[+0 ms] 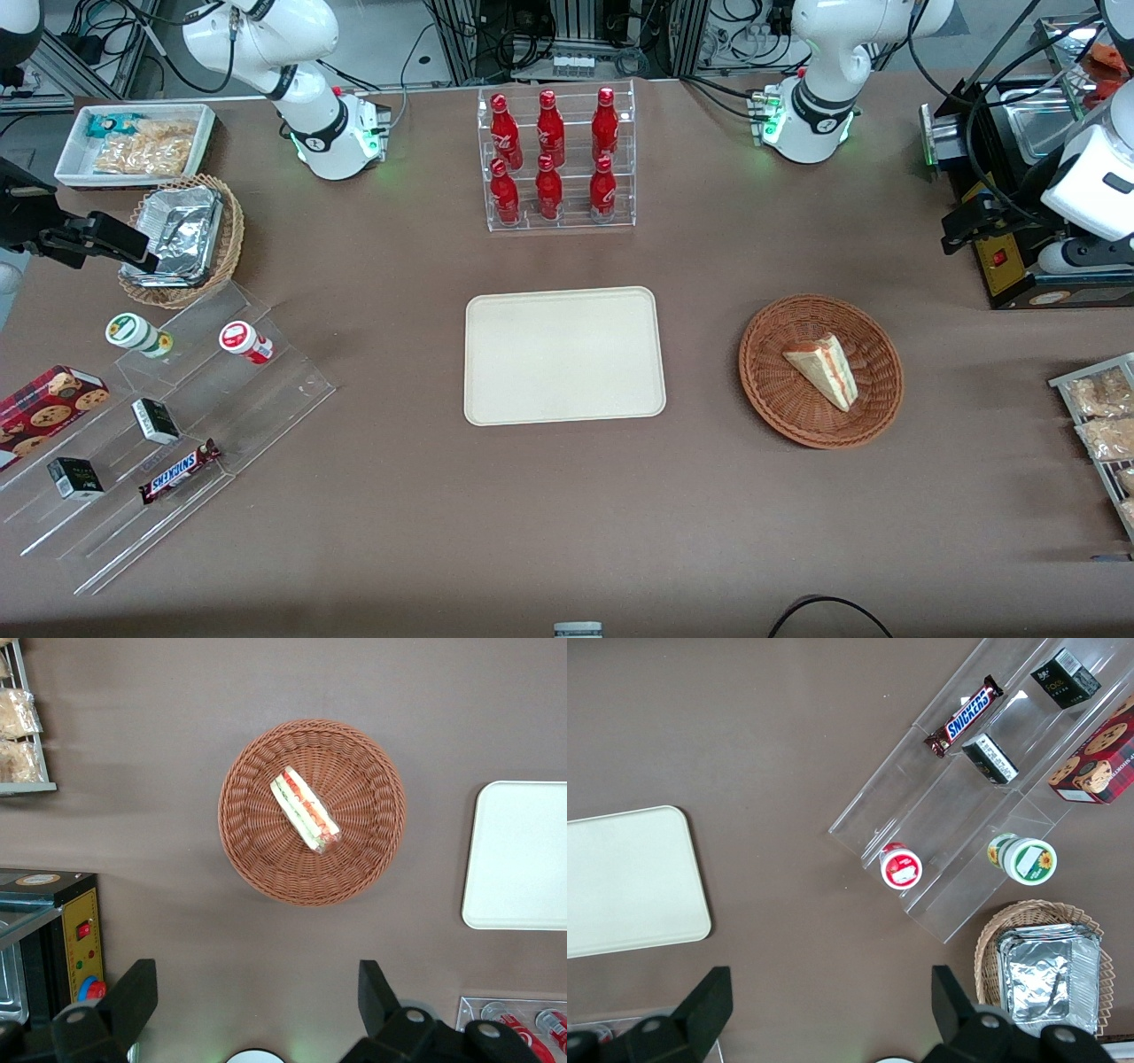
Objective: Place sandwich from basket to tray
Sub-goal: 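Move the open left gripper over the wrapped sandwich in the wicker basket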
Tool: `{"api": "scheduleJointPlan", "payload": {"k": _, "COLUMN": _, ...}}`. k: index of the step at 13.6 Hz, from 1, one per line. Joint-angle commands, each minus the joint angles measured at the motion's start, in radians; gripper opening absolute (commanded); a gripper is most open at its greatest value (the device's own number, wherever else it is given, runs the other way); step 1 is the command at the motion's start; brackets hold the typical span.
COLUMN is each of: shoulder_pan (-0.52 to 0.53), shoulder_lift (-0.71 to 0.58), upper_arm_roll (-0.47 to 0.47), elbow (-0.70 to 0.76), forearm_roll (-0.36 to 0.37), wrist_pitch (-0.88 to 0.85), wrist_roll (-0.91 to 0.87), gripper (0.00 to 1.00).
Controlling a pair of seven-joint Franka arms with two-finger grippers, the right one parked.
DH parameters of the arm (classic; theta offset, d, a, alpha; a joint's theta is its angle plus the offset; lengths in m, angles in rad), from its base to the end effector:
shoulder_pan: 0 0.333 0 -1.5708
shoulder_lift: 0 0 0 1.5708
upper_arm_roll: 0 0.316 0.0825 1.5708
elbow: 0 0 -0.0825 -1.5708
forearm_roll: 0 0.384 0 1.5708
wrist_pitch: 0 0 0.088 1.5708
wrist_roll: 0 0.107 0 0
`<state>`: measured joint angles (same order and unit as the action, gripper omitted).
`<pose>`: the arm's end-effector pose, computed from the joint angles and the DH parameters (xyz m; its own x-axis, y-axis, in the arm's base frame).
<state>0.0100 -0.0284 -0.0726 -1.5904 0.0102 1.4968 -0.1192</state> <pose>0.5366 -0.0331 0.6246 0.9963 0.0576 -0.0633 0.0564 -0.9982 -0.0199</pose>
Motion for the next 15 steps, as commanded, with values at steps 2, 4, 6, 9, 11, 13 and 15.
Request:
{"api": "scheduleJointPlan", "payload": {"k": 2, "shoulder_pan": -0.001, "shoulder_lift": -0.007, "upper_arm_roll": 0.002, "elbow": 0.010, "forearm_roll": 0.001, "wrist_pitch": -0.018, "wrist_roll": -0.005, "gripper": 1.00}}
{"api": "scheduleJointPlan", "payload": {"k": 4, "shoulder_pan": -0.001, "shoulder_lift": 0.007, "upper_arm_roll": 0.002, "elbow": 0.001, "forearm_roll": 0.008, "wrist_pitch": -0.015, "wrist_roll": -0.005, "gripper": 1.00}}
{"api": "scheduleJointPlan", "payload": {"k": 6, "shoulder_pan": -0.001, "shoulder_lift": 0.036, "upper_arm_roll": 0.000, "elbow": -0.058, "forearm_roll": 0.010, "wrist_pitch": 0.025, "wrist_roll": -0.007, "gripper": 1.00}}
{"api": "scheduleJointPlan", "payload": {"k": 9, "shoulder_pan": -0.002, "shoulder_lift": 0.044, "upper_arm_roll": -0.003, "elbow": -0.218, "forearm_roll": 0.011, "wrist_pitch": 0.198, "wrist_roll": -0.110, "gripper": 1.00}}
{"api": "scheduleJointPlan", "payload": {"k": 11, "shoulder_pan": -0.007, "shoulder_lift": 0.035, "upper_arm_roll": -0.009, "elbow": -0.351, "forearm_roll": 0.010, "wrist_pitch": 0.352, "wrist_roll": -0.204, "gripper": 1.00}}
{"api": "scheduleJointPlan", "payload": {"k": 13, "shoulder_pan": -0.007, "shoulder_lift": 0.039, "upper_arm_roll": -0.047, "elbow": -0.460, "forearm_roll": 0.008, "wrist_pitch": 0.507, "wrist_roll": -0.366, "gripper": 1.00}}
{"api": "scheduleJointPlan", "payload": {"k": 15, "shoulder_pan": -0.007, "shoulder_lift": 0.051, "upper_arm_roll": -0.076, "elbow": -0.543, "forearm_roll": 0.008, "wrist_pitch": 0.615, "wrist_roll": -0.447, "gripper": 1.00}}
